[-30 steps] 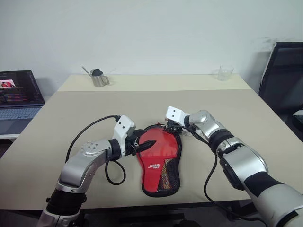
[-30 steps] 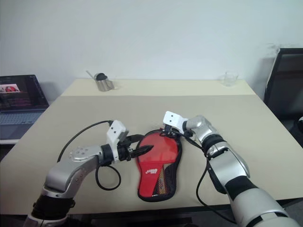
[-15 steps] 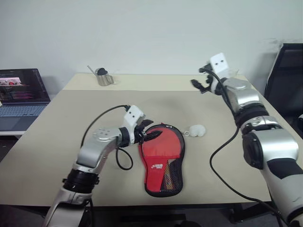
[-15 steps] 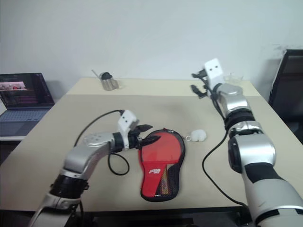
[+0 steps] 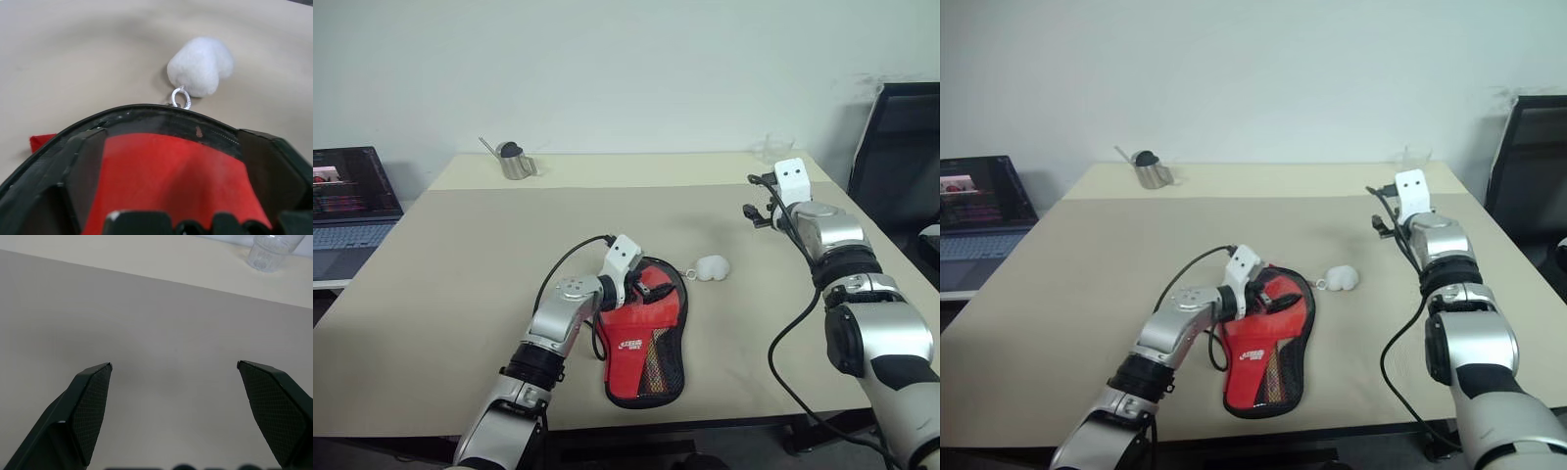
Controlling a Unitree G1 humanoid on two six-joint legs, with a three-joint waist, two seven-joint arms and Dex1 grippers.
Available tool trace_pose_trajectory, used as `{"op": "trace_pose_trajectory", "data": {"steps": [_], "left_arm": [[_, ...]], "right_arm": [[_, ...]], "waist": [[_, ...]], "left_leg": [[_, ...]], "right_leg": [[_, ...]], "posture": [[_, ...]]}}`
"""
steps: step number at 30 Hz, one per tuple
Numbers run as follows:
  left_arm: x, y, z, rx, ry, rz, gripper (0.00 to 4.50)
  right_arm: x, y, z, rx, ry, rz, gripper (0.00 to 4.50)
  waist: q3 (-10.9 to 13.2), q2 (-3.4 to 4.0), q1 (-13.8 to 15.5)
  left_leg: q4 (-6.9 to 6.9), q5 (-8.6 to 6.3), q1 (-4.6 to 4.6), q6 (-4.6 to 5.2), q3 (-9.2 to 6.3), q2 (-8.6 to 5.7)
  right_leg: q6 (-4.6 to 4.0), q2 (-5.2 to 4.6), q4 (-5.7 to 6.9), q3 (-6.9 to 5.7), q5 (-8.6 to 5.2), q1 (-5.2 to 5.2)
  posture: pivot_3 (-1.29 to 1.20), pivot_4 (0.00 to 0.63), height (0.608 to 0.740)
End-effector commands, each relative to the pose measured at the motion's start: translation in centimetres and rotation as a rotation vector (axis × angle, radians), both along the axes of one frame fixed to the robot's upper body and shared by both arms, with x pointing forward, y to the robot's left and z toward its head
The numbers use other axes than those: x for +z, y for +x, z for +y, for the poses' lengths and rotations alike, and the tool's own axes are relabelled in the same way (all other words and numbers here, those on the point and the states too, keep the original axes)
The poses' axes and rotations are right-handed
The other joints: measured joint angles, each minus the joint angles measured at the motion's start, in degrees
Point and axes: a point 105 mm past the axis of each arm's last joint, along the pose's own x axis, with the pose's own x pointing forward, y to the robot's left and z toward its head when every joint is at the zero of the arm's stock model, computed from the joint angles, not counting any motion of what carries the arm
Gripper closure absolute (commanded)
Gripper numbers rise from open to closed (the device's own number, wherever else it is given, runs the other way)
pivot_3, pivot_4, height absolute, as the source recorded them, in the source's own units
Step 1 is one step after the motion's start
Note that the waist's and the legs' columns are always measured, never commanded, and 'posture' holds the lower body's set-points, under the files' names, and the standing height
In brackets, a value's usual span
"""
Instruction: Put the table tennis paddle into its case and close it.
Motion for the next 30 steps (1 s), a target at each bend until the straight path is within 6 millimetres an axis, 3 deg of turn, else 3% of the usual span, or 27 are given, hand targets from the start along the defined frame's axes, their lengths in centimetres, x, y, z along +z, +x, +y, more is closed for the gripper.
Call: {"op": "trace_pose_trajectory", "data": {"steps": [1,9,14,26,30], "left_arm": [[1.4,0.2,-0.1,0.008,0.035,-0.087,0.04],[-0.8,-1.1,-0.9,-0.057,0.097,0.010,0.04],[-4.2,-1.3,-1.0,-0.039,0.152,0.117,0.04],[-6.1,-0.6,0.2,0.066,0.137,0.192,0.04],[-6.9,-1.1,0.8,0.068,0.162,0.189,0.04]], "right_arm": [[1.2,-0.1,-0.4,-0.013,0.019,-0.036,0.00],[0.0,-0.3,-0.7,-0.053,0.037,0.014,0.00],[-2.1,-0.7,-1.2,-0.123,0.155,0.128,0.00],[-3.0,-1.6,0.0,-0.092,0.271,0.224,0.00],[-3.3,-2.1,1.3,-0.060,0.391,0.268,0.00]], "waist": [[0.00,0.00,0.12],[0.00,0.00,0.28],[-0.02,0.02,0.36],[-0.12,0.18,0.34],[-0.17,0.22,0.24]], "left_leg": [[0.00,0.00,0.00,0.00,0.00,0.00],[-0.01,0.00,-0.03,0.00,-0.01,-0.01],[0.01,0.00,0.00,0.00,-0.02,0.00],[0.04,0.04,0.57,0.07,-0.04,-0.04],[0.02,0.05,0.64,0.09,-0.02,-0.02]], "right_leg": [[0.00,0.00,-0.01,0.00,0.00,0.00],[0.00,0.00,-0.04,-0.01,0.00,0.00],[0.00,0.00,0.00,-0.03,0.00,0.02],[0.05,0.00,0.04,-0.04,0.02,0.59],[0.05,0.00,0.06,-0.02,0.02,0.62]], "posture": [[0.00,0.150,0.740],[0.00,0.150,0.740],[0.00,0.150,0.740],[0.00,0.150,0.740],[0.00,0.150,0.740]]}}
